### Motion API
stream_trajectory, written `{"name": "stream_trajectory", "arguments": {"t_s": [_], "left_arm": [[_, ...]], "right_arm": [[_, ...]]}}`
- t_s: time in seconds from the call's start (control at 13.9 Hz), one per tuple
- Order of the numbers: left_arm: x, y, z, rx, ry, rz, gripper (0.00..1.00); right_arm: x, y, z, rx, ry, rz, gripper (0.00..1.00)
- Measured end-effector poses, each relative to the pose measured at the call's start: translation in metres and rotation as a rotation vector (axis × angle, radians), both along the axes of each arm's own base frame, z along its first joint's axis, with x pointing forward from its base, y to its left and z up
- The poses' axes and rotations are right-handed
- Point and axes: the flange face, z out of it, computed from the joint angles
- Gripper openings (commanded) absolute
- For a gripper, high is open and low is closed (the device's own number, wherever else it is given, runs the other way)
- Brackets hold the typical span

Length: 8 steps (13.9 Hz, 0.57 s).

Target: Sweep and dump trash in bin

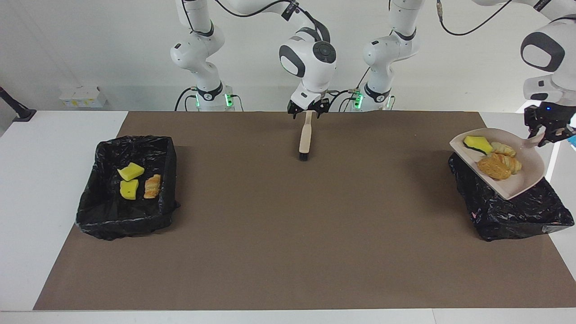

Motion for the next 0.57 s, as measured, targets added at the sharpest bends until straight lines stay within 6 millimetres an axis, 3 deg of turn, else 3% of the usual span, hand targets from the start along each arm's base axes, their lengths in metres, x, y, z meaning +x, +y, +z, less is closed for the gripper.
{"name": "stream_trajectory", "arguments": {"t_s": [0.14,0.43,0.57], "left_arm": [[0.014,0.028,-0.007,0.057,-0.012,-0.032,0.00],[0.030,0.046,-0.022,0.226,0.010,-0.105,0.00],[0.033,0.050,-0.025,0.304,0.038,-0.142,0.00]], "right_arm": [[0.025,-0.028,0.029,0.026,-0.001,0.024,1.00],[0.072,-0.105,0.086,0.059,-0.031,0.111,1.00],[0.092,-0.133,0.110,0.058,-0.047,0.146,1.00]]}}
